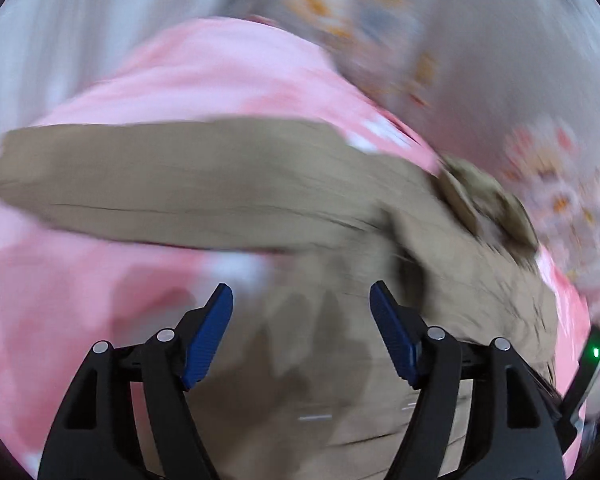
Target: Fold large clothes
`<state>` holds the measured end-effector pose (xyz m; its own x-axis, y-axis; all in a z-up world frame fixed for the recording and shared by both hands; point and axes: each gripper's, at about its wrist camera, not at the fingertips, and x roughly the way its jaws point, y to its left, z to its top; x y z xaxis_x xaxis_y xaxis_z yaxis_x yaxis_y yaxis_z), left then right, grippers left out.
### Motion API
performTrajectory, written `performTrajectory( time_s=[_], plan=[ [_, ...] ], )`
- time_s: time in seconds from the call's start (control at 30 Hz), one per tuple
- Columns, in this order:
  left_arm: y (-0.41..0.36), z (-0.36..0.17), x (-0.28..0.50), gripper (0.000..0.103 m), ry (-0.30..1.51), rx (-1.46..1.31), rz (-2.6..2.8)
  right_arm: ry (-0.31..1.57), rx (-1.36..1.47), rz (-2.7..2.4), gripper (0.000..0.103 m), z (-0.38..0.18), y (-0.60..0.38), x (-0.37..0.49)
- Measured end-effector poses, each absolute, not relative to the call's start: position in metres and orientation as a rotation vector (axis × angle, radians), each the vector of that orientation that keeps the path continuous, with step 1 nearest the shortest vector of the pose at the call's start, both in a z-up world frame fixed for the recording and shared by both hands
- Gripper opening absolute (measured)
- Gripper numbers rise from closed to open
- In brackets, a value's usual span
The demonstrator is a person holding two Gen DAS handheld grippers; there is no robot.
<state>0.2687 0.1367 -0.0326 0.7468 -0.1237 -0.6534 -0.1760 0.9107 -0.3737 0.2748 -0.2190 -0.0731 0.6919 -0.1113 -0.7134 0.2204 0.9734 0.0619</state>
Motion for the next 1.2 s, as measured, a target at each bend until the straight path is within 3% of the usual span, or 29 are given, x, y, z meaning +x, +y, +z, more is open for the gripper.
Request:
performTrajectory(
  time_s=[0.1,0.23,0.4,0.43,0.47,0.53,0.57,0.67,0.97,1.2],
  plan=[
    [0.218,-0.033,0.252,0.069,0.716,-0.560,0.161,0.768,0.149,-0.223,0.018,-0.062,-0.212,0.251],
    [0.310,-0.045,0.250,0.072,0.731,-0.679,0.328,0.727,0.152,-0.170,0.037,-0.047,-0.192,0.205],
    [0.366,-0.072,0.264,0.069,0.777,-0.855,0.326,0.736,0.164,-0.127,0.047,-0.050,-0.171,0.164],
    [0.367,-0.074,0.268,0.062,0.773,-0.861,0.322,0.740,0.178,-0.122,0.049,-0.053,-0.169,0.158],
    [0.366,-0.073,0.272,0.046,0.770,-0.845,0.319,0.743,0.186,-0.119,0.051,-0.055,-0.167,0.153],
    [0.360,-0.071,0.281,0.029,0.802,-0.792,0.320,0.743,0.175,-0.126,0.051,-0.059,-0.162,0.145],
    [0.357,-0.067,0.282,0.013,0.801,-0.769,0.314,0.740,0.165,-0.132,0.051,-0.059,-0.160,0.142],
    [0.335,-0.037,0.287,0.006,0.748,-0.677,0.269,0.737,0.174,-0.134,0.054,-0.061,-0.157,0.132],
    [0.162,0.097,0.307,0.004,0.571,-0.370,-0.070,0.750,0.220,-0.115,0.056,-0.066,-0.160,0.111],
    [-0.029,0.116,0.295,0.005,0.583,-0.183,-0.391,0.741,0.246,-0.160,0.056,-0.064,-0.186,0.097]
  ],
)
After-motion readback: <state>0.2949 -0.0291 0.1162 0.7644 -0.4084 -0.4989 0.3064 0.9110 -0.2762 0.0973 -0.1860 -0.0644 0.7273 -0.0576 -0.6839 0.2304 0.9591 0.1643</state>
